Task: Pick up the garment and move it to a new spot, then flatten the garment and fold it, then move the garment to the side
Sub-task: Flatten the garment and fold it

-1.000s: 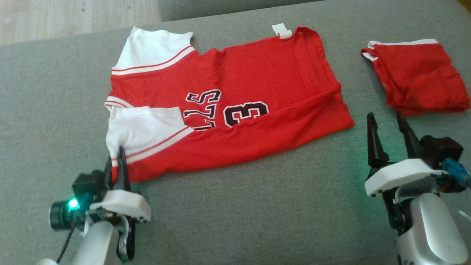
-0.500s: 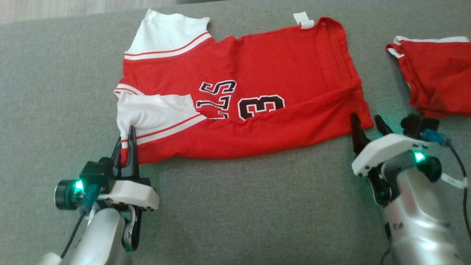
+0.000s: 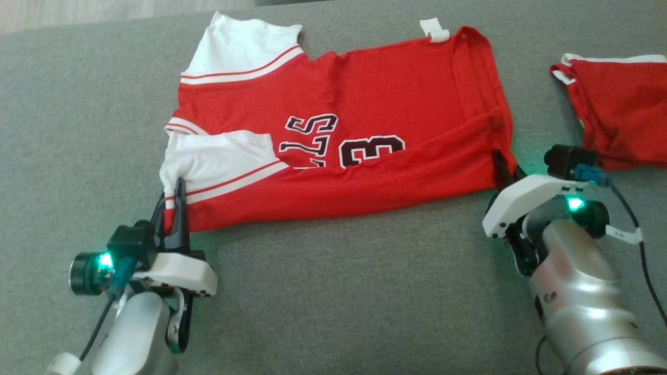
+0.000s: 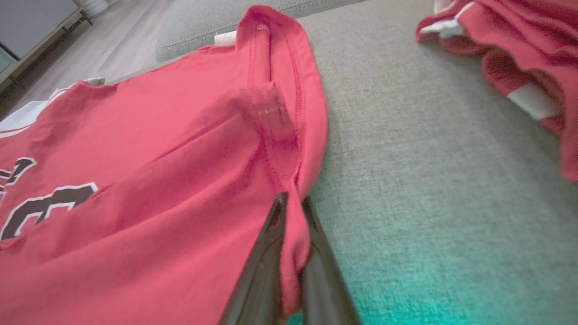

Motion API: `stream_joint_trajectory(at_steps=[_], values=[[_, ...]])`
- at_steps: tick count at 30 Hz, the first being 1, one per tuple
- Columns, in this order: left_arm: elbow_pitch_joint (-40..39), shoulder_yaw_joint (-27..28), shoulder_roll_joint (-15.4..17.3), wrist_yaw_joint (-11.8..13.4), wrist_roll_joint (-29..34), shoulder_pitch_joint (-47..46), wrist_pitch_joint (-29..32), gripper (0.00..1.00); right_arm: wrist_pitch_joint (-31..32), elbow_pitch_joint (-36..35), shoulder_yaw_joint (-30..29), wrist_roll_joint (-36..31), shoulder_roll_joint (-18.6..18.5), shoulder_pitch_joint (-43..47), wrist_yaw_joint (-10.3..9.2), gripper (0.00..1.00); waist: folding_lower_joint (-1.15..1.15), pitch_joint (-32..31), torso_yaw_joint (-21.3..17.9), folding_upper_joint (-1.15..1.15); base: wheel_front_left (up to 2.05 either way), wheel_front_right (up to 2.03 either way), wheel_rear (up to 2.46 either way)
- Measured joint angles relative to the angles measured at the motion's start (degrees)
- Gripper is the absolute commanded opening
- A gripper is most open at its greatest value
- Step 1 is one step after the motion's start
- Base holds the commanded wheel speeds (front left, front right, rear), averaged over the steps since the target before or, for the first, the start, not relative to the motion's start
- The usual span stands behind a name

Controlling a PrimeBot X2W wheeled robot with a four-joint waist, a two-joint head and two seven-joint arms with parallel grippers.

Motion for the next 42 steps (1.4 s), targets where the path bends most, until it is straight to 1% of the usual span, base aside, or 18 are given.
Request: stream_joint_trajectory(at_steps=[5, 12, 19, 21, 26, 27, 28, 29, 30, 31, 32, 35, 36, 37, 41, 42], values=[[0.8, 0.1, 0.9, 0.1, 0.0, 0.2, -0.2, 0.0, -4.1, 2.2, -0.4, -1.2, 0.4, 0.4, 0.0, 0.0, 0.0, -1.5, -1.2, 0.0, 0.0, 0.0, 0.0], [0.9, 0.1, 2.1, 0.0, 0.0, 2.3, -0.5, 0.0, -6.7, 1.3, -0.5, -0.5, 0.7, 4.6, 0.0, 0.0, 0.0, -4.4, -2.7, 0.0, 0.0, 0.0, 0.0], [-0.2, -0.6, 2.6, -0.1, 0.0, 6.7, -0.4, 0.0, -6.0, -1.2, -1.1, -0.1, 0.9, 8.9, 0.0, 0.0, -0.01, -7.5, -3.5, 0.0, 0.0, 0.0, 0.0], [-0.9, -1.4, 2.7, -0.5, 0.0, 8.2, 0.4, 0.0, -5.3, -2.5, -1.9, -0.2, 0.9, 10.8, 0.0, 0.0, -0.02, -8.5, -3.7, 0.0, 0.0, 0.0, 0.0], [-3.2, -2.3, 2.9, -0.6, -0.6, 12.1, 2.2, 0.0, -2.0, -7.1, -3.0, -0.6, 0.9, 16.3, 0.0, 0.0, -0.02, -10.6, -4.2, 0.0, 0.0, 0.0, 0.0], [-3.5, -2.4, 2.9, -0.5, -0.6, 12.6, 2.6, 0.0, -1.5, -8.3, -3.3, -0.6, 0.9, 17.3, 0.0, 0.38, -0.02, -10.7, -4.3, 0.0, 0.0, 0.0, 0.0], [-3.8, -2.6, 2.9, -0.5, -0.6, 13.0, 2.6, 0.0, -1.4, -9.7, -3.7, -0.6, 1.0, 18.2, 0.0, 1.0, -0.02, -10.8, -4.4, 0.0, 0.0, 0.0, 0.0], [-3.9, -2.8, 2.9, -0.5, -0.6, 13.2, 2.7, 0.06, -1.2, -11.1, -4.0, -0.6, 1.0, 18.9, 0.0, 1.0, -0.02, -10.8, -4.4, 0.0, 0.0, 0.0, 0.0], [-3.9, -3.0, 2.8, -0.4, -0.6, 13.2, 2.9, 0.42, -1.2, -12.6, -4.3, -0.6, 1.0, 19.5, 0.0, 1.0, -0.02, -10.8, -4.5, 0.0, 0.0, 0.0, 0.0], [-3.9, -3.1, 2.8, -0.5, -0.8, 13.2, 3.1, 0.94, -1.3, -14.4, -4.8, -0.6, 1.0, 19.9, 0.0, 1.0, -0.02, -10.7, -4.5, 0.0, 0.0, 0.0, 0.0], [-4.1, -3.1, 2.8, -0.4, -1.0, 13.2, 3.0, 1.0, -1.5, -16.3, -5.3, -0.8, 0.9, 20.2, 0.0, 1.0, -0.02, -10.6, -4.6, 0.0, 0.0, 0.0, 0.0], [-4.5, -3.0, 2.8, 0.2, -1.2, 13.1, 2.1, 1.0, -2.1, -22.5, -6.3, -1.2, 0.9, 20.3, 0.0, 1.0, -0.01, -10.1, -4.7, 0.0, 0.0, 0.0, 0.0], [-5.5, -2.4, 2.8, 0.8, -1.3, 12.9, 1.3, 1.0, -2.6, -26.8, -7.1, -2.2, 0.9, 20.3, 0.0, 1.0, -0.01, -9.6, -4.8, 0.0, 0.0, 0.0, 0.0], [-6.0, -1.9, 2.8, 1.0, -1.4, 12.7, 1.0, 1.0, -2.6, -28.7, -7.4, -2.5, 0.9, 20.3, 0.0, 1.0, -0.01, -9.4, -4.8, 0.0, 0.0, 0.0, 0.0], [-9.0, -0.8, 3.5, 0.8, -1.5, 10.4, -0.1, 1.0, -2.0, -35.7, -7.9, -3.2, 0.9, 20.4, 0.0, 1.0, -0.01, -8.1, -5.0, 0.0, 0.0, 0.0, 0.0], [-10.0, -0.4, 3.7, 0.4, -1.5, 9.6, -0.3, 1.0, -1.4, -37.1, -8.1, -3.7, 0.9, 20.4, 0.0, 1.0, -0.01, -7.7, -5.1, 0.0, 0.0, 0.0, 0.0]])
